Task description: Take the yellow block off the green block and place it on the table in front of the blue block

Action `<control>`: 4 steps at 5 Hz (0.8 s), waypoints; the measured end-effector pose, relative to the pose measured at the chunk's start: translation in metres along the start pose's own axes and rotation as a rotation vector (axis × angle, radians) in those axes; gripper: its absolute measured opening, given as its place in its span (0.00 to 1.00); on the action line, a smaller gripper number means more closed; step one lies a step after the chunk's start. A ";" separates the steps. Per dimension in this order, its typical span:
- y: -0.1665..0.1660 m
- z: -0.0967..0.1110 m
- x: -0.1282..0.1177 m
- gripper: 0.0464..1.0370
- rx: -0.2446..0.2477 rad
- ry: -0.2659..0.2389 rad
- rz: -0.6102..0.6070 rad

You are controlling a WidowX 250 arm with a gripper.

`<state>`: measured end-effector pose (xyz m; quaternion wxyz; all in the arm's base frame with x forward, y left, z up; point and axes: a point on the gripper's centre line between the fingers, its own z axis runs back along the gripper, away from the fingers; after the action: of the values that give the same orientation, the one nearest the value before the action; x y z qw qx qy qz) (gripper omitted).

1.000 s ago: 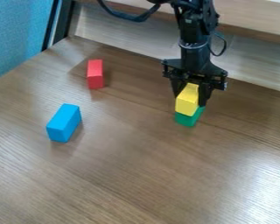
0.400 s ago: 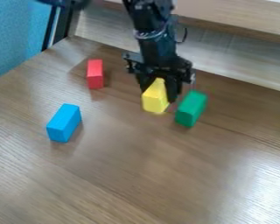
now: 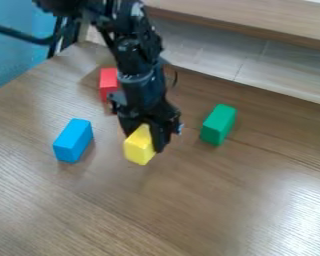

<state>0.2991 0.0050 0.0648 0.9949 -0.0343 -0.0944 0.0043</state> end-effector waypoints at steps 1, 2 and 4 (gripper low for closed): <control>0.008 -0.006 -0.019 0.56 0.018 0.022 0.003; 0.010 -0.014 -0.032 0.56 0.028 0.046 -0.006; 0.011 -0.022 -0.045 0.67 0.031 0.073 -0.015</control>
<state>0.2586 0.0134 0.0344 0.9981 -0.0181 -0.0582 -0.0030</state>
